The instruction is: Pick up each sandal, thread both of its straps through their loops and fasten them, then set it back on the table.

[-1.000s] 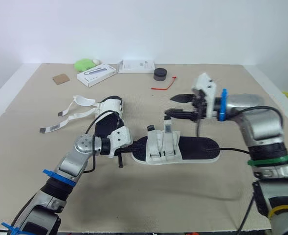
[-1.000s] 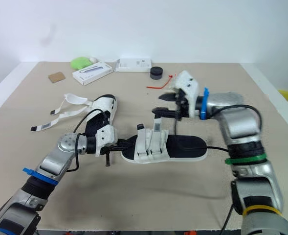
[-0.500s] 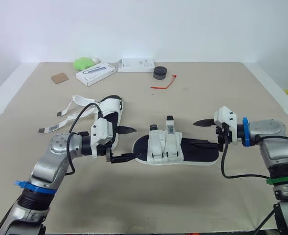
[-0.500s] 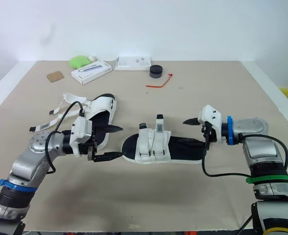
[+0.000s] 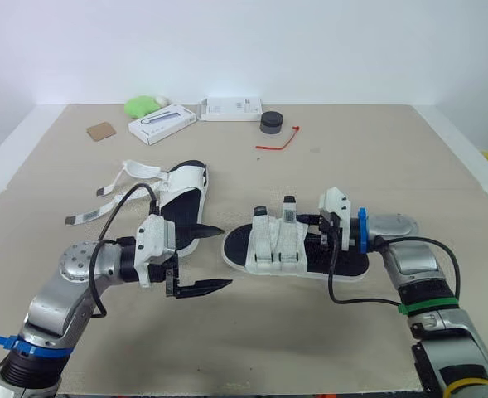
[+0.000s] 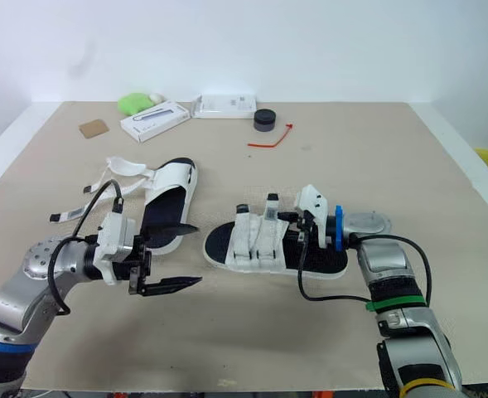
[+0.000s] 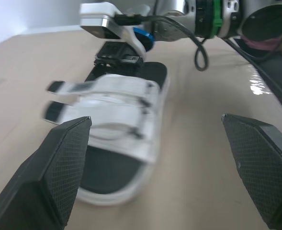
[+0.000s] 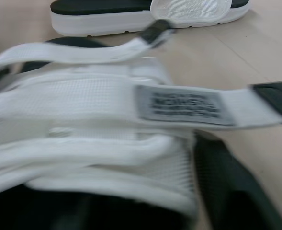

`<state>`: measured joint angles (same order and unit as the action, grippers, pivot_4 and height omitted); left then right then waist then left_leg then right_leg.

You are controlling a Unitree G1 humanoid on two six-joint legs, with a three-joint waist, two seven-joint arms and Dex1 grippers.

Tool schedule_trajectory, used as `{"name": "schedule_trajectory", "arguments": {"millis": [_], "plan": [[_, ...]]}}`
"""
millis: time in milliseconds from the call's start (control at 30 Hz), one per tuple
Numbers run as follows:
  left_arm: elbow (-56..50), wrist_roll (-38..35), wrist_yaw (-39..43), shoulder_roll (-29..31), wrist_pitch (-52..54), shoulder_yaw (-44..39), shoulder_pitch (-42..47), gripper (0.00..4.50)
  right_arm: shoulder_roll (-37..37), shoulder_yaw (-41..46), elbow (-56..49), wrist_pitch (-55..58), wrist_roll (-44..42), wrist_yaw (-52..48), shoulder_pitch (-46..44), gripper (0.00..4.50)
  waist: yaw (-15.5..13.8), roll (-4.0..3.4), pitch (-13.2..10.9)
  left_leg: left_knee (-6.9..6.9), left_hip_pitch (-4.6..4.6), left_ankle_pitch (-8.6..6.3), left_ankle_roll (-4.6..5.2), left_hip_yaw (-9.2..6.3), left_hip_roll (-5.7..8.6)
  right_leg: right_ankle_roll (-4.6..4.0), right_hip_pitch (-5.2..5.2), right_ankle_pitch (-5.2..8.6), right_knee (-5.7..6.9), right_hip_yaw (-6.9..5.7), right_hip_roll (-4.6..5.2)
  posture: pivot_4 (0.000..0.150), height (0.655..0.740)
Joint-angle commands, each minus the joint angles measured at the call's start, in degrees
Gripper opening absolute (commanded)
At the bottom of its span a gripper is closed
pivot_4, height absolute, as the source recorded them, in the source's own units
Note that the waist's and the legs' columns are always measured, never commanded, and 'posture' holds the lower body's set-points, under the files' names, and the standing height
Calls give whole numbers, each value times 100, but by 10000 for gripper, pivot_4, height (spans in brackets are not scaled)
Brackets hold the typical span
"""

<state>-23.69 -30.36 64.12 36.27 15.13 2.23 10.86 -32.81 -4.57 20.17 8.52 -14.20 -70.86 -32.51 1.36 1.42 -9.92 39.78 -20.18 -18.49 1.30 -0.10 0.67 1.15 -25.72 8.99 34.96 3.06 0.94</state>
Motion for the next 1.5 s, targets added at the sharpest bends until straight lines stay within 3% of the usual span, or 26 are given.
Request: {"name": "schedule_trajectory", "arguments": {"millis": [33, 67, 233, 433, 600, 767, 1000, 1133, 1333, 1500], "plan": [[-291, -125, -27, 108, -7, -141, -93, 45000, -11, 86, -438, 379, -237, 10, 177, 3593, 0, 0, 0, 0, 0, 0, 0, -1, 0, -1, 0, 1, 0, -1, -2, 1500, 7400], [-317, -120, -44, 116, -3, -123, -116, 45000, -8, 116, -600, 564, -346, 14, 244, 508, 0, 0, 0, 0, 1, 0, 0, 0, -1, -1, 1, 1, 0, 0, -3, 1500, 7400], [-305, -28, -68, 87, -45, -32, -130, 45000, 157, 773, -1193, 1227, -682, 1031, 410, 508, 0, 0, 0, 0, 0, 0, 0, -1, -1, -1, 0, 1, 2, 0, -6, 1500, 7400], [-81, 30, -281, -130, -17, 48, 198, 45000, 633, 2146, -1340, 1872, -311, 4332, 91, 508, -2, 0, 0, 3, -12, 10, -16, 1, 11, 6, -9, -4, 6, 10, 1, 1500, 7400], [96, 195, -171, -130, -99, 227, 310, 45000, 991, 2817, -1620, 2133, 93, 6366, 138, 508, 0, -1, 1, 0, -23, 12, -21, 1, 18, 13, -19, -4, 8, 22, 2, 1500, 7400], [292, 258, -183, -199, -159, 290, 524, 45000, 1198, 3112, -1657, 2277, 232, 7279, 336, 508, 8, -2, 1, -3, -39, 12, -21, 11, 17, 15, -40, -6, 10, 37, -2, 1500, 7400], [430, 359, -169, -297, -250, 435, 653, 45000, 1260, 3050, -1493, 2183, 107, 7308, 395, 508, 55, -5, 3, -2, -33, 11, -18, 31, 18, 27, -37, -13, 9, 57, -4, 1500, 7400], [439, 390, -148, -301, -287, 448, 612, 45000, 1149, 2863, -1790, 2378, 144, 7151, 551, 14540, 95, -5, 3, -2, -35, 11, -18, 35, 14, 27, -37, -14, 9, 63, -11, 1500, 7400], [453, 419, -119, -319, -284, 460, 604, 45000, 633, 2549, -2549, 2822, 60, 6473, 957, 44549, 118, -6, 4, -2, -35, 10, -16, 39, 15, 30, -39, -15, 9, 68, -9, 1500, 7400], [525, 453, -80, -353, -335, 462, 617, 45000, -240, 2313, -3318, 3428, -313, 5302, 1556, 44549, 116, -6, 4, -1, -33, 9, -14, 39, 17, 36, -39, -11, 7, 67, -9, 1500, 7400]]}}
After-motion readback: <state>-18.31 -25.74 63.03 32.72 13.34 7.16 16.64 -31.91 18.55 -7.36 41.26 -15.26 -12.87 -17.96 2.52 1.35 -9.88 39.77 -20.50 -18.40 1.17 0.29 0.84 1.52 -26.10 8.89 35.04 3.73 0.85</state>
